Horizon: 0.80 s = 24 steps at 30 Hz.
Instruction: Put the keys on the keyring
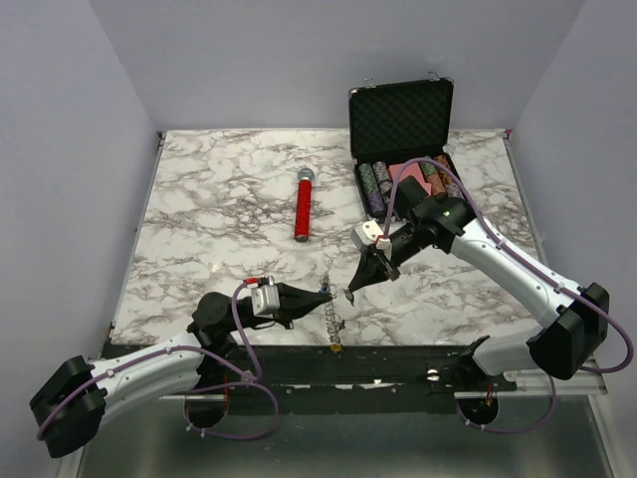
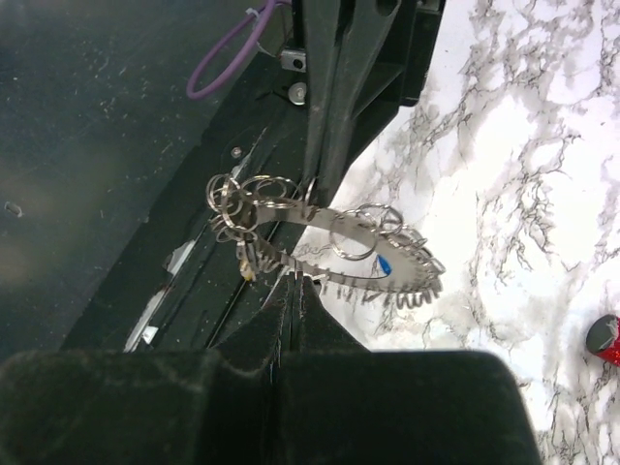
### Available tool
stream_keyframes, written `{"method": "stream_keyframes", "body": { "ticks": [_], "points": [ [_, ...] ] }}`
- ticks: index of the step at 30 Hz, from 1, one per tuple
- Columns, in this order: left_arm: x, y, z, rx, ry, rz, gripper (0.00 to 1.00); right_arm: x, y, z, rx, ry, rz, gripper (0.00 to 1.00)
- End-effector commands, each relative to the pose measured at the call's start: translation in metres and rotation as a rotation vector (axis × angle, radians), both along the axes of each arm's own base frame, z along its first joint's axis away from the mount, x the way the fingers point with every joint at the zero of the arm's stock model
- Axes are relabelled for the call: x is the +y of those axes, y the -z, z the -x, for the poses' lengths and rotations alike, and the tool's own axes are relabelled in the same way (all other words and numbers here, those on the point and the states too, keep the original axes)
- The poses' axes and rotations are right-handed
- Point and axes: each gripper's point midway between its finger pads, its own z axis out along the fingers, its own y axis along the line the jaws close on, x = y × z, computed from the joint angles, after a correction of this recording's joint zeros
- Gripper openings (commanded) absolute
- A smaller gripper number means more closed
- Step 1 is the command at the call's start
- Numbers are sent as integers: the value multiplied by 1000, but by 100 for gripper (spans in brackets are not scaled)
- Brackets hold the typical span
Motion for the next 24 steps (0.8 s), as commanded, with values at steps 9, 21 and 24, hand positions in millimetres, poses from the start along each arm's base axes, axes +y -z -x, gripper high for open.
{"method": "stream_keyframes", "body": {
  "ticks": [9, 21, 24],
  "points": [
    [-6, -21, -5, -20, 1, 48, 0, 8, -7, -11, -5, 38, 17, 0],
    [-8, -24, -13, 26, -24, 69, 0, 12, -1, -13, 13, 63, 37, 0],
    [-9, -25, -15, 37, -25, 78, 0, 12, -1, -14, 18, 72, 43, 0]
  ]
}}
